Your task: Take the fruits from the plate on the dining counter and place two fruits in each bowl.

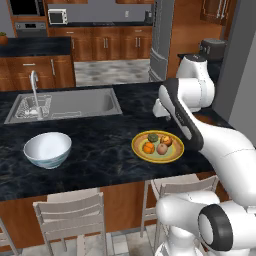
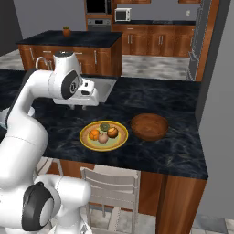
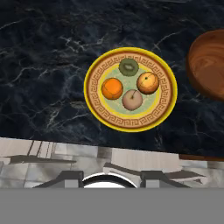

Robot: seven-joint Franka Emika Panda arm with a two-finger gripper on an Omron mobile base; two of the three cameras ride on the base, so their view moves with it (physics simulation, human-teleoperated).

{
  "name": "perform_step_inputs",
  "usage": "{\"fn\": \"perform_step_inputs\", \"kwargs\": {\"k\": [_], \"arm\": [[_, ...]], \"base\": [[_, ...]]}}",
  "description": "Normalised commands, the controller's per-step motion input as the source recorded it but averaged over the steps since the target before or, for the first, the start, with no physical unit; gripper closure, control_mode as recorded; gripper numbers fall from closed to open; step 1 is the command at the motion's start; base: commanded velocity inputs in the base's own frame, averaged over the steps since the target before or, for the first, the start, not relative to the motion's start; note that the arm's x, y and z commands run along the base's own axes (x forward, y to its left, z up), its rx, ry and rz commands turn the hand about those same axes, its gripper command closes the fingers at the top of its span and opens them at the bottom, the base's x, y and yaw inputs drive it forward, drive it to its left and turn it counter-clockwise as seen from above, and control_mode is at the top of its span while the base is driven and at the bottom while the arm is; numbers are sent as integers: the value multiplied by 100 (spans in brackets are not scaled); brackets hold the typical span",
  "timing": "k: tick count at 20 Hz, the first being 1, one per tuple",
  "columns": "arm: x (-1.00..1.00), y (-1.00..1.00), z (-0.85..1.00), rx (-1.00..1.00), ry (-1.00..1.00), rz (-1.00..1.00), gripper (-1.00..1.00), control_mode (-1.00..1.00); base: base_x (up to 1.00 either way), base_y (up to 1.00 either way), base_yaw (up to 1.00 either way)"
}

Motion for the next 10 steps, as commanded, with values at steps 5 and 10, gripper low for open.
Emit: {"fn": "perform_step_inputs", "kwargs": {"k": [5,10], "arm": [[-15,-6,-20,-3,1,0,-100,-100],[-10,-5,-49,0,7,-3,-100,-100]], "base": [[0,0,0],[0,0,0]]}}
